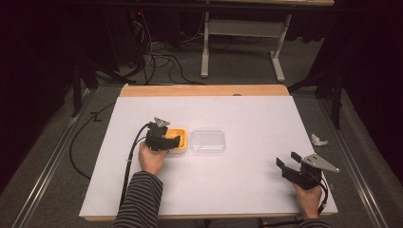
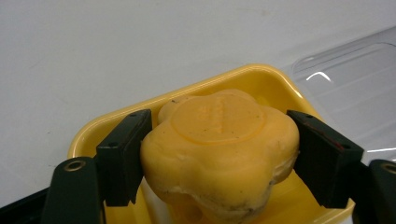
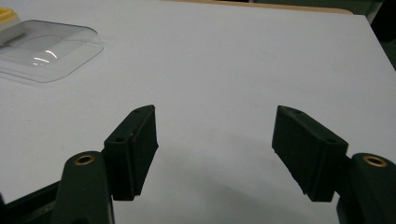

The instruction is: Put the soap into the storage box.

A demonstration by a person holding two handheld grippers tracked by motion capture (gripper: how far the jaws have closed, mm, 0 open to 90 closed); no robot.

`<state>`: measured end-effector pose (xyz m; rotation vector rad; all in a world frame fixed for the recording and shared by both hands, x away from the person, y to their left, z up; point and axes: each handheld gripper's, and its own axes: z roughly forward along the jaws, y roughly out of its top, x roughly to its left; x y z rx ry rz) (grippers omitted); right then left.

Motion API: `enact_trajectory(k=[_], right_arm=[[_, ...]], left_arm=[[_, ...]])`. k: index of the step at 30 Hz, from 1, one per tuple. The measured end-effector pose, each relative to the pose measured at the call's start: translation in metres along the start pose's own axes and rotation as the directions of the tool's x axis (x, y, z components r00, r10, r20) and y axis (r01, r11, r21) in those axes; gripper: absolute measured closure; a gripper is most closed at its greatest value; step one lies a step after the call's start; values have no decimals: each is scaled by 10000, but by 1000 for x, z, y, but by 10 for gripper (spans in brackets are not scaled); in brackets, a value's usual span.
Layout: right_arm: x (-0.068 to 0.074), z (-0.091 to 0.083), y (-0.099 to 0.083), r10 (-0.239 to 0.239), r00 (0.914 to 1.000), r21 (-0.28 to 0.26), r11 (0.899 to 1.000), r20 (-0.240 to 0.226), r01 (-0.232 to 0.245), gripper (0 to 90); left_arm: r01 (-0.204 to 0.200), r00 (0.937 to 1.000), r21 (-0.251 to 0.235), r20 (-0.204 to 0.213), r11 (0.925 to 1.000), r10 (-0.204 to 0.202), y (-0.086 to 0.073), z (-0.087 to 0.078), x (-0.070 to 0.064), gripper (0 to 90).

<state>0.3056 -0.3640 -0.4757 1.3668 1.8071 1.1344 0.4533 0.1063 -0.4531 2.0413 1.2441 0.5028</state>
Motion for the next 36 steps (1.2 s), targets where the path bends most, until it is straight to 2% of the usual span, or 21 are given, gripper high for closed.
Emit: enact_trajectory(k=[5,15,17,25,27,30,36], right_arm=[[0,0,0,-2,10000,7,10000,-15,2,315],[0,0,0,-23,10000,31,10000,9,23,315],[0,0,0,-35,10000,45,10000,-5,35,315],[0,0,0,-31,10000,22,10000,-6,31,315],[0,0,0,-6,10000,3,10000,-5,6,315],[0,0,0,-4,10000,7,10000,-18,4,315],[1,0,0,-34,10000,29,10000,14,34,315]], left_arm=[[4,10000,-7,-10,10000,-4,0,0,1,260],[-182,9998,339,44,9993,181,-3,2,1,259],[-286,9996,486,44,9984,284,-3,2,0,258],[-295,9993,908,253,9954,273,-5,4,3,256],[-325,9992,874,238,9956,306,-5,4,3,253],[-124,9995,721,292,9973,103,-3,2,4,224],[-134,9997,433,226,9990,124,-2,-8,6,178]])
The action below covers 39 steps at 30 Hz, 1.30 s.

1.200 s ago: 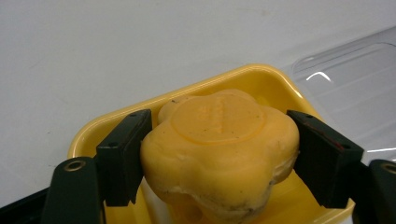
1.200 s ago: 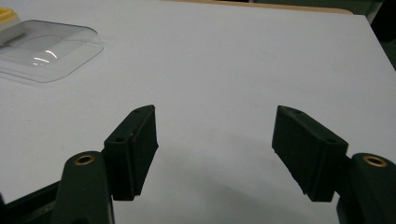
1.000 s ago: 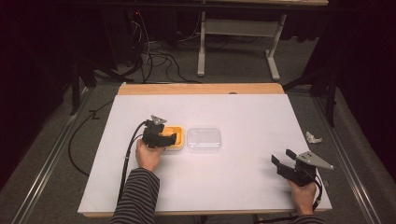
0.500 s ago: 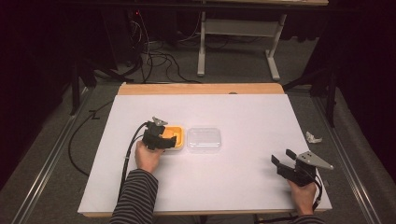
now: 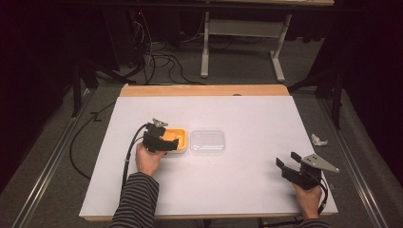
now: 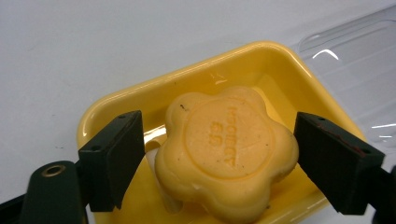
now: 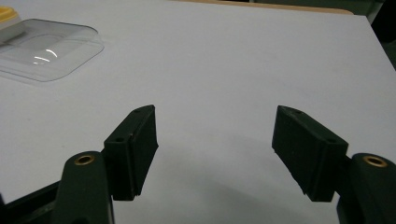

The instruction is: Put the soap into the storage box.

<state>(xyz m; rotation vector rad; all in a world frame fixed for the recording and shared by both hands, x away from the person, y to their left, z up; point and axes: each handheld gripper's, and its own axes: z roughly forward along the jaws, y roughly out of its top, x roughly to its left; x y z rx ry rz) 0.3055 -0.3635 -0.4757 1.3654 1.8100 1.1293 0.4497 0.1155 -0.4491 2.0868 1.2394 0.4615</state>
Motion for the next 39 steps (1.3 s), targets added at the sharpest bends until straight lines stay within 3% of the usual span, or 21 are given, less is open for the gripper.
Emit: enact_trajectory(k=[9,31,39], right_arm=[[1,1,0,0,10000,102,9999,-1,0,315],[1,1,1,-54,10000,135,9999,-14,54,316],[1,2,1,-73,10000,131,9999,-3,73,317]], left_arm=[[289,9996,-648,38,9975,-287,3,-16,2,186],[-13,9985,-1736,541,9848,108,1,-59,-12,196],[-14,9980,-1837,618,9830,129,-8,-66,-14,200]])
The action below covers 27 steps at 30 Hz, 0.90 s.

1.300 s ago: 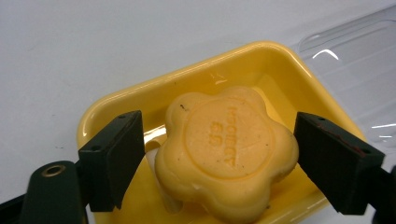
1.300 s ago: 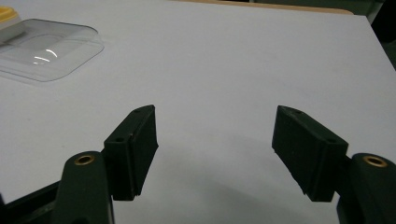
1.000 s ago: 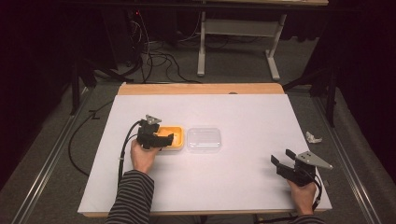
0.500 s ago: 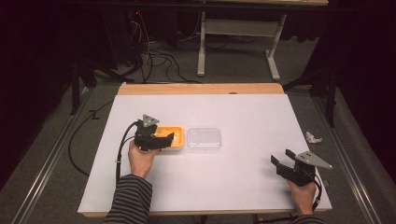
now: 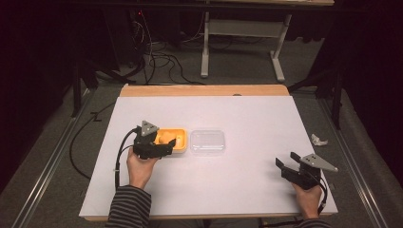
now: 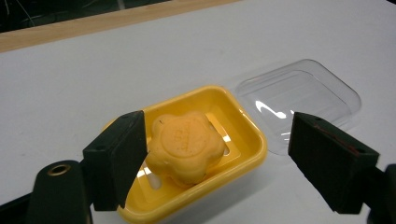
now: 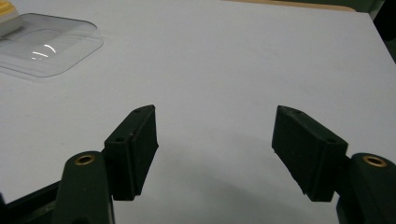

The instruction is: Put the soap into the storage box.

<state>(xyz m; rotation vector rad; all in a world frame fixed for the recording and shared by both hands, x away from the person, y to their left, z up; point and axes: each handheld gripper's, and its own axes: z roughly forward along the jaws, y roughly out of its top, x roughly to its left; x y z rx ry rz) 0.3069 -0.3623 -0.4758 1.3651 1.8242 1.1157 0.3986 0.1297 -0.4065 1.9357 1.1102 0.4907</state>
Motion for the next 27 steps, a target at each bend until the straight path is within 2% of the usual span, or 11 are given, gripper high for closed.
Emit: enact_trajectory(k=[5,19,27], right_arm=[[0,0,0,0,10000,69,10000,-14,1,317],[0,1,0,4,10000,83,10000,-4,-4,317],[0,1,0,13,10000,136,9999,10,-13,318]], left_arm=[[-161,9998,13,89,9999,161,-4,-4,-4,198],[449,9985,-424,346,9981,-434,-19,-21,-5,201],[454,9979,-527,495,9976,-428,-25,-29,-7,202]])
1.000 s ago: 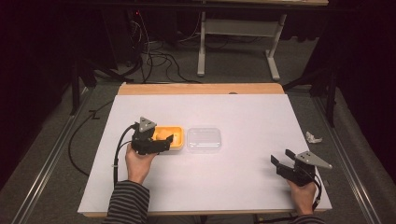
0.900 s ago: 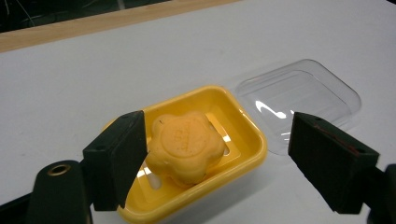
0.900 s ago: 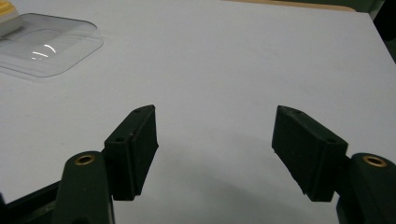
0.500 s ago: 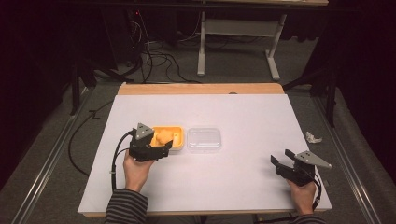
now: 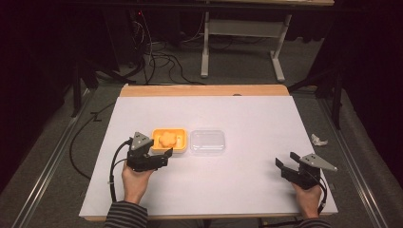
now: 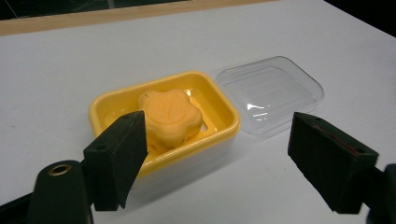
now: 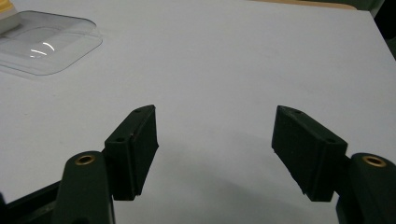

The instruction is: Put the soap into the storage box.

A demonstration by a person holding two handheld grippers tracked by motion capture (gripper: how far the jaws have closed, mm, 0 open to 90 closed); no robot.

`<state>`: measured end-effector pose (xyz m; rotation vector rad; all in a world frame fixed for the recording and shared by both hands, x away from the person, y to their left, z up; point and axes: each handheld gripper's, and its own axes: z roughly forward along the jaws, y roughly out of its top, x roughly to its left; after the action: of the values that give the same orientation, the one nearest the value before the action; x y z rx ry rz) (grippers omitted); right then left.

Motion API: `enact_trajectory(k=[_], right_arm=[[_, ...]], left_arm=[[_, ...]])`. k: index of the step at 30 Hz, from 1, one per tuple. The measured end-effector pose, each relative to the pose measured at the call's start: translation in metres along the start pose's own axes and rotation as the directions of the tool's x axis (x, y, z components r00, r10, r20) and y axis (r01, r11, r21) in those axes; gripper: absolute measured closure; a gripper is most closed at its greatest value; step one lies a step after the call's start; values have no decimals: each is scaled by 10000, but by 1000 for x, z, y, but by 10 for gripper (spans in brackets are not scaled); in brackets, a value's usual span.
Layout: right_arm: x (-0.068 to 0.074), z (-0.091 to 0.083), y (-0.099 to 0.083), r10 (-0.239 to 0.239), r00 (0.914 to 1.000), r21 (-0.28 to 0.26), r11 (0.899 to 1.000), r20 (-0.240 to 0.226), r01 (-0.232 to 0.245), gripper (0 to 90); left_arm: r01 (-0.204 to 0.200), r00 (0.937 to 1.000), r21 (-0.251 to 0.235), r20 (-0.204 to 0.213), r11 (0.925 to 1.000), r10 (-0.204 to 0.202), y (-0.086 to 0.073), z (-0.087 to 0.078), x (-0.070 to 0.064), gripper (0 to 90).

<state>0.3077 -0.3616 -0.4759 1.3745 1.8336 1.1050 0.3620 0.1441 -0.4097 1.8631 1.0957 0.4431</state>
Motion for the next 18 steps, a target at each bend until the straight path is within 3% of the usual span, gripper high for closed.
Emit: enact_trajectory(k=[14,18], right_arm=[[0,1,0,-41,10000,87,10000,26,41,320],[0,0,0,-3,10000,55,10000,42,2,319]], left_arm=[[163,9996,-132,216,9998,-160,-11,-8,-3,213],[79,9997,38,231,10000,-80,-14,-6,-5,214]])
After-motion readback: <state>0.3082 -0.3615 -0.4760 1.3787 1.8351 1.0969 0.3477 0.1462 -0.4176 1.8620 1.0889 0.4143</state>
